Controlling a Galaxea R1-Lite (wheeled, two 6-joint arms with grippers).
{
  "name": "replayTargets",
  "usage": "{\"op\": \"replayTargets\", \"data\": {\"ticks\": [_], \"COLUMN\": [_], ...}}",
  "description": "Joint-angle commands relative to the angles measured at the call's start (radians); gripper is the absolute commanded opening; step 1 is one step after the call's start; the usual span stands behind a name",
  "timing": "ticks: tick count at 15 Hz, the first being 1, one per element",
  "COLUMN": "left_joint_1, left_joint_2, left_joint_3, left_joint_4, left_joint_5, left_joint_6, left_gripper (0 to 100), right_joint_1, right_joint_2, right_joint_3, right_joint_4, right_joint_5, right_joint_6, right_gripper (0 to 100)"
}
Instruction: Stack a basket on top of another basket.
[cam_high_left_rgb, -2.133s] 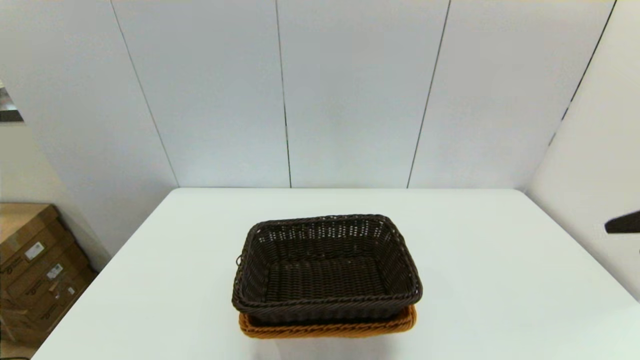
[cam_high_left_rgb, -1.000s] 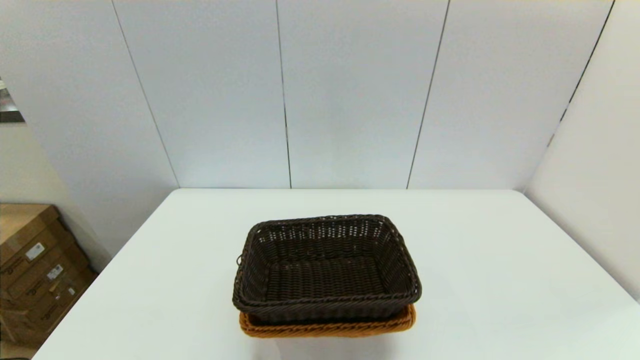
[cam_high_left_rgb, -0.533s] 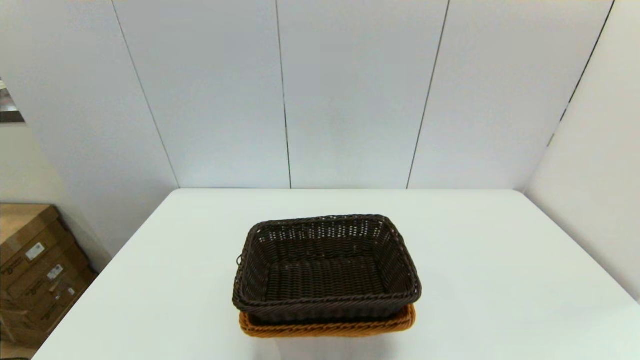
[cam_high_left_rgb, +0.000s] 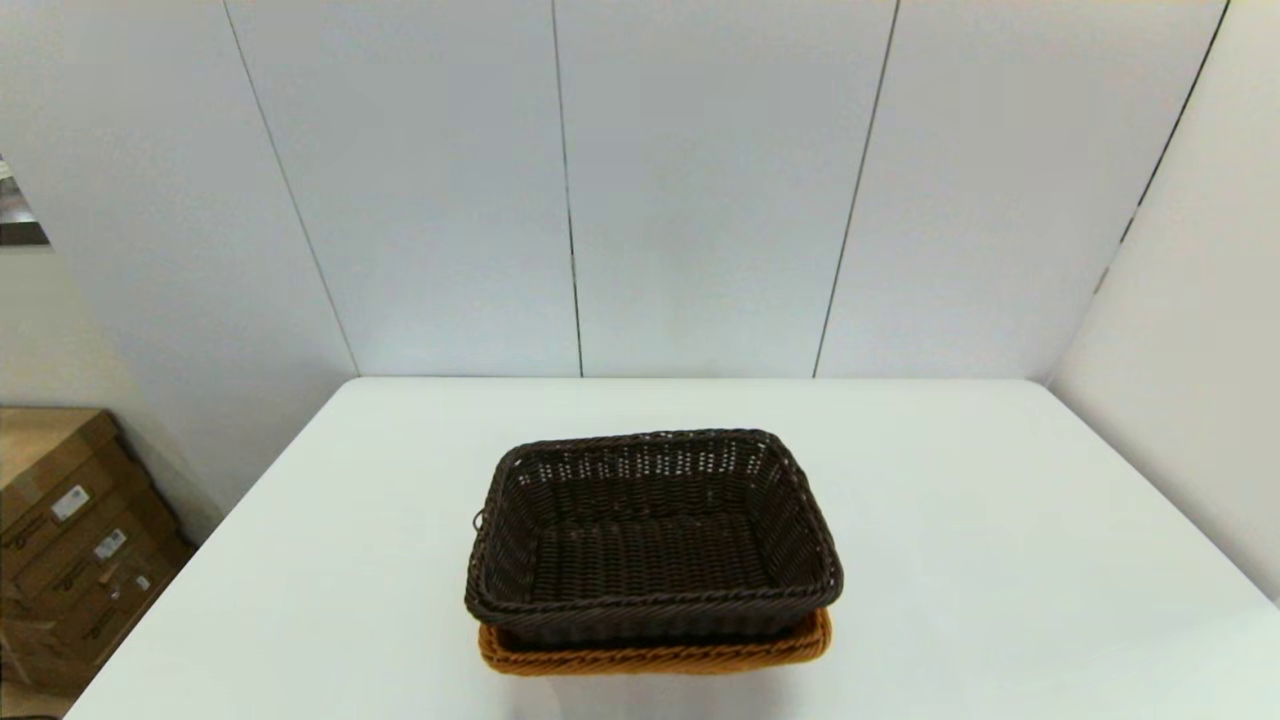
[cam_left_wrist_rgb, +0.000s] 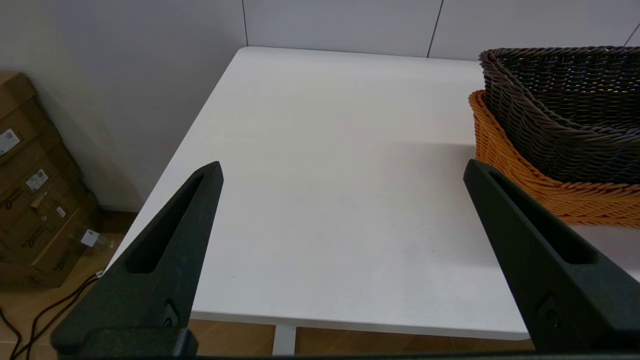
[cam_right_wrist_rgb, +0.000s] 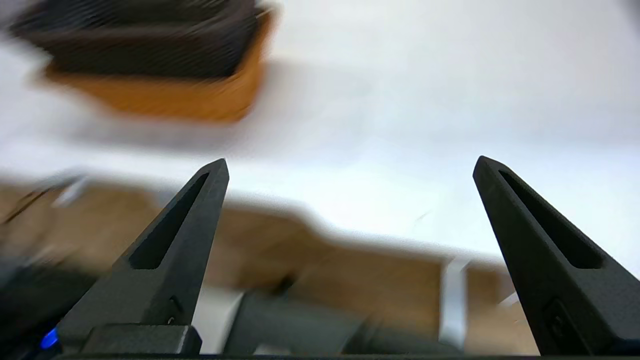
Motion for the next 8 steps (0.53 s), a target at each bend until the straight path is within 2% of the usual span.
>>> {"op": "replayTargets", "data": {"ticks": [1, 4, 6, 8], "left_joint_1": [0.0, 0.0, 0.0, 0.0], "left_joint_2": [0.0, 0.0, 0.0, 0.0], "left_joint_3": [0.0, 0.0, 0.0, 0.0], "left_joint_4": [0.0, 0.0, 0.0, 0.0], "left_joint_5": [0.0, 0.0, 0.0, 0.0], "left_joint_6": [-0.001, -0.001, -0.001, -0.001], "left_gripper": [100, 100, 100, 100], "right_joint_1": [0.0, 0.0, 0.0, -0.002], "right_joint_2": [0.0, 0.0, -0.002, 0.0], "right_joint_3": [0.301, 0.312, 0.346, 0.346], "right_joint_4": [-0.525, -0.529, -0.541, -0.542], "right_joint_5": [-0.092, -0.153, -0.198, -0.198], "right_joint_6": [-0.059, -0.059, -0.082, -0.067], "right_gripper": [100, 100, 100, 100]}}
